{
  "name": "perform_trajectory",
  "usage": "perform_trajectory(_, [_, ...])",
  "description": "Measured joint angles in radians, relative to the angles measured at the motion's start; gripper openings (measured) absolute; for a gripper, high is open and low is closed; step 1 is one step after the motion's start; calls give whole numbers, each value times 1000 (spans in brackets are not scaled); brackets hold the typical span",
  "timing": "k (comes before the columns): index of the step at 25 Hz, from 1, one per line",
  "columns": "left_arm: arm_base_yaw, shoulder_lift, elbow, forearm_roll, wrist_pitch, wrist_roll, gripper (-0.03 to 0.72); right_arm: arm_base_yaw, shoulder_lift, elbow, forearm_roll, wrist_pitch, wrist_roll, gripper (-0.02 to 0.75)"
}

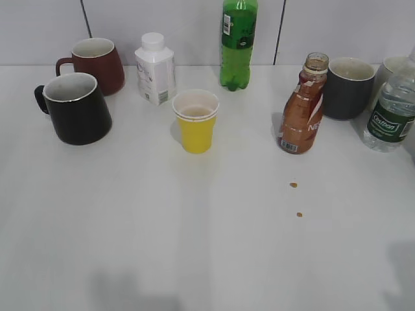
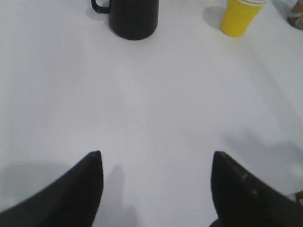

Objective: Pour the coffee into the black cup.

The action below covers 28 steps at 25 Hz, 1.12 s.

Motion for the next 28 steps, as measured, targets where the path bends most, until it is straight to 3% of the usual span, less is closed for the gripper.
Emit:
perform_trajectory(4, [0,-107,0,-1,55,46,531,0,-129,3,0,99,-11,486])
perform_trajectory(11, [-4,-114,22,-24,58,92,524,0,-320,102,3,124,-54,486])
perform_trajectory(28, [-5,-114,73,-28,-85,117,503,0,-328,152,11,72,-83,486])
